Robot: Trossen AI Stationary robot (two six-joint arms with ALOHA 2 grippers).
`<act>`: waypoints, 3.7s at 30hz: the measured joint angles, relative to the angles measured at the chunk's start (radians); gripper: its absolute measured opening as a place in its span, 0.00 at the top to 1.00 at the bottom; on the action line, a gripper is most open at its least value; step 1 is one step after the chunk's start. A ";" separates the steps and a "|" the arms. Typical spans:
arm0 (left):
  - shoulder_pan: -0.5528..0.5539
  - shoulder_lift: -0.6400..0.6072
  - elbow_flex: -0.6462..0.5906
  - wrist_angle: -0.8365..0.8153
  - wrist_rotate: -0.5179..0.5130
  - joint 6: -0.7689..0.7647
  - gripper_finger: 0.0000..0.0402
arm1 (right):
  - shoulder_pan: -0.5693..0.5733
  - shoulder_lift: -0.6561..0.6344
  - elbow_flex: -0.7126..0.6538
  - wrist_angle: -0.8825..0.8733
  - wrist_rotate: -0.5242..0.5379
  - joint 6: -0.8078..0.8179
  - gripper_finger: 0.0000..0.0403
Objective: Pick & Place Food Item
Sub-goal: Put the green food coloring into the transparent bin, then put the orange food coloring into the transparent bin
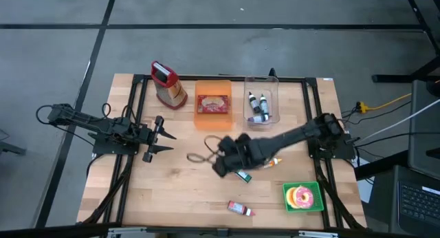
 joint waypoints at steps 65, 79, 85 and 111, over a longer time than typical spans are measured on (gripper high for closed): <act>0.000 0.000 0.000 -0.016 0.000 -0.010 0.56 | 0.042 0.100 -0.208 0.142 -0.093 0.263 0.66; 0.000 0.000 0.000 -0.016 0.005 -0.004 0.56 | 0.022 -0.200 -0.205 0.041 0.342 0.184 0.66; 0.000 0.000 0.000 -0.014 0.009 -0.003 0.56 | -0.054 -0.316 -0.205 -0.131 0.496 0.189 0.66; 0.000 0.000 0.000 -0.022 0.019 -0.003 0.56 | -0.504 -0.328 -0.485 -0.002 0.332 0.047 0.41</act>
